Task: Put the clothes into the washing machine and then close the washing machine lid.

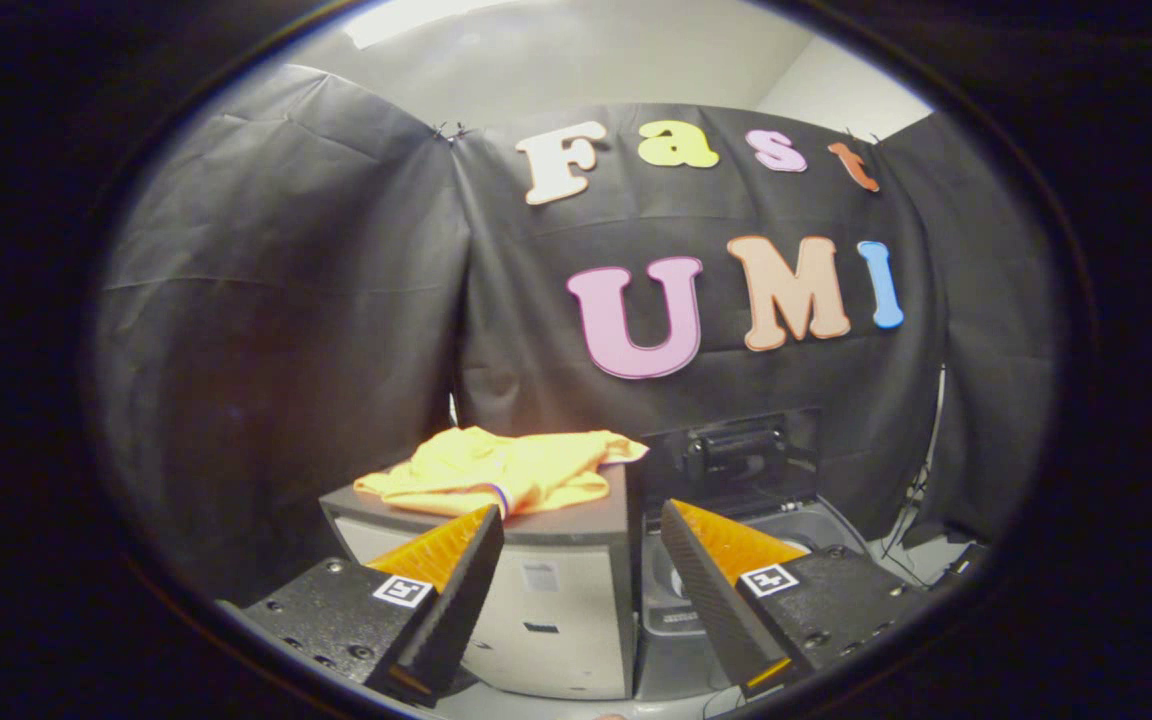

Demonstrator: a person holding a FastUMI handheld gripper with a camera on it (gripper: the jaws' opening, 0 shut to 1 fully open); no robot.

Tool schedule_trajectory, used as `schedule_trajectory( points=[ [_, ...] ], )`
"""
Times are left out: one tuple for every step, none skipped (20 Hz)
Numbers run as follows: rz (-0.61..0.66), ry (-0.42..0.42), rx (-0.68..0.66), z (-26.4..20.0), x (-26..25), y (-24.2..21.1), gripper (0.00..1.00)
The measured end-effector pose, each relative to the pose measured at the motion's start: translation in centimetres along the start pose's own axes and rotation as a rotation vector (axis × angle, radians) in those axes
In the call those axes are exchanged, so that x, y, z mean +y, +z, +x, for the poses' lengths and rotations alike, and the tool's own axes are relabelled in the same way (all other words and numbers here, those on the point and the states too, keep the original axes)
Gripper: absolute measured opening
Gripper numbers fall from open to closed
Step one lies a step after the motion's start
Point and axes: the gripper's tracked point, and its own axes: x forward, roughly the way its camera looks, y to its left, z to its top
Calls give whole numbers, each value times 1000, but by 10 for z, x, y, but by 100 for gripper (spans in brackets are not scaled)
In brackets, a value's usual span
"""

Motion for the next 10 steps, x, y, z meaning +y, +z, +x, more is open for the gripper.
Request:
schedule_trajectory(
  points=[
    [3, 9, 10, 11, 10, 2, 96],
    [5, 15, 30, 23, 20, 4, 96],
    [3, 19, 39, 36, 29, 6, 96],
    [-3, 18, 54, 50, 37, 8, 96],
    [-13, 6, 53, 65, 41, 13, 96],
    [-22, -17, 60, 81, 43, 17, 96],
    [-29, -37, 69, 97, 47, 19, 96],
    [-21, -34, 95, 115, 55, 18, 97],
    [-17, -17, 114, 134, 66, 15, 97],
    [-14, -5, 136, 155, 76, 13, 97]
  ],
)
